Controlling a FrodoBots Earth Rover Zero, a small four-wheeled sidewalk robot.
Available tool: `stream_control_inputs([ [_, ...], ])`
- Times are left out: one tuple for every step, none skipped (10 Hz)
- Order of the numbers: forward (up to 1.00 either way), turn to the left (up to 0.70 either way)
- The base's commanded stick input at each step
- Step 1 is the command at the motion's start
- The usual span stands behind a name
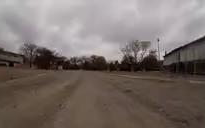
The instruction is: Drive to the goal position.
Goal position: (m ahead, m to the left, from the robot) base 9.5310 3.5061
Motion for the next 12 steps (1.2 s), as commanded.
stream_control_inputs([
  [0.7, -0.01],
  [0.7, -0.01],
  [0.7, -0.01],
  [0.7, -0.01],
  [0.7, -0.01],
  [0.7, -0.01],
  [0.7, -0.01],
  [0.7, -0.01],
  [0.7, -0.01],
  [0.7, -0.01],
  [0.7, -0.01],
  [0.7, -0.01],
])
